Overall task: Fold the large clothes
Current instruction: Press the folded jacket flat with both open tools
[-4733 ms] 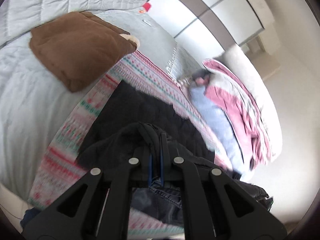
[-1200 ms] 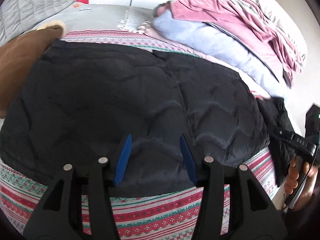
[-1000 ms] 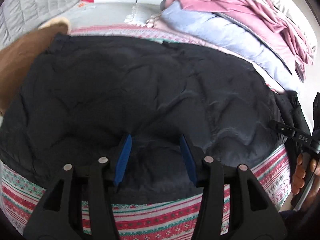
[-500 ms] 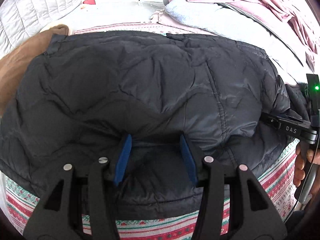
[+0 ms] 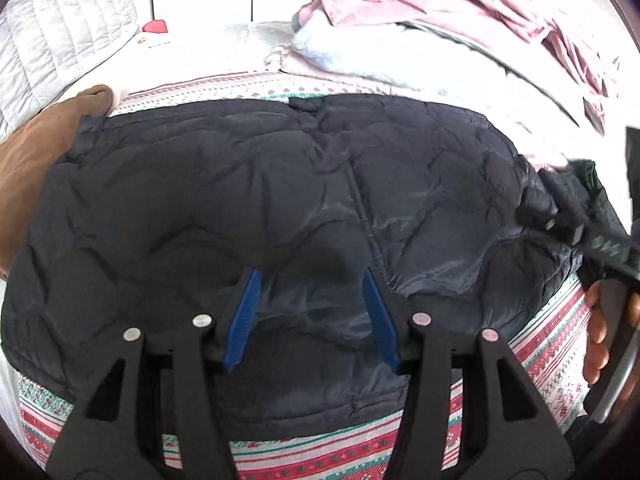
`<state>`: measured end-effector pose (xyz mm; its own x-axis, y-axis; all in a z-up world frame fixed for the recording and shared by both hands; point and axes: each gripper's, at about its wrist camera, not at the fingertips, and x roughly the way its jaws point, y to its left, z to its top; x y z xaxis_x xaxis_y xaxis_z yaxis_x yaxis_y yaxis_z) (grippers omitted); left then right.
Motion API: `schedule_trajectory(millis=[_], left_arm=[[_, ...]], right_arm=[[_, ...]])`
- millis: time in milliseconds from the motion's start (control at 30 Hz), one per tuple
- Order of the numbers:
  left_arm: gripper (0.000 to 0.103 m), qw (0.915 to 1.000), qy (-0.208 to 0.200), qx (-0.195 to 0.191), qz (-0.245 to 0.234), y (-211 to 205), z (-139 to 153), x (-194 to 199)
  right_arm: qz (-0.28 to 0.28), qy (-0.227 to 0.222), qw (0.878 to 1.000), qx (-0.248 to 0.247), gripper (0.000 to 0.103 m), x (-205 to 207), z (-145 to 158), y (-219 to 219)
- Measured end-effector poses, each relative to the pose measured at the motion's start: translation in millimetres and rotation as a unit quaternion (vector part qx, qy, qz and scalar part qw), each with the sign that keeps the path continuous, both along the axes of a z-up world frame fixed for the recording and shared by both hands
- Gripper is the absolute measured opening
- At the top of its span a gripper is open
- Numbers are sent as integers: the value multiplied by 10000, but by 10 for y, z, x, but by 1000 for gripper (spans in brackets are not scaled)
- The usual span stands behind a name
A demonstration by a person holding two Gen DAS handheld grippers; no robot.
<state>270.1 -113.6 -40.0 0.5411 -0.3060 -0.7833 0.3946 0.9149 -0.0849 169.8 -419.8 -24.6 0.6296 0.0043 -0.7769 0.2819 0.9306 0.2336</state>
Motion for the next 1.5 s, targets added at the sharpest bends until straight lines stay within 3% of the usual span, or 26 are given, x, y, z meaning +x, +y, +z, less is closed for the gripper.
schedule_trajectory(millis=[133,233,333,467,567,733,867,1067,1200,1333,1500], left_arm=[[56,9993,172,336,-30,-139,-208,102],[58,9988,197,441,3,-173,-279,141],[58,9987,182,475,-79,-193,-171,124],[58,9992,-41,372,-114,-197,90,166],[58,9984,-155,537,-43,-289,199,355],[60,9956,476,769,228,-410,-134,843],[62,9937,286,1079,129,-504,-301,770],[61,9939,853,676,166,-431,-157,956],[61,9967,558,538,240,-523,97,1105],[62,9916,895,897,244,-695,-176,1313],[66,9913,942,851,337,-657,-382,1313]], right_arm=[[-34,-7,9999,162,87,15,-18,-32],[139,381,9991,113,87,117,-157,125],[186,571,9982,33,87,173,-241,210],[127,227,9992,304,87,122,-83,155],[127,137,9992,360,87,85,-26,132],[-18,297,9980,563,87,68,-107,34],[-74,648,9954,698,87,141,-237,-6],[-147,678,9943,806,87,218,-249,-38],[-294,543,9929,1018,87,192,-198,-114],[-402,483,9921,1086,87,137,-160,-179],[-428,526,9907,1184,87,129,-193,-163]])
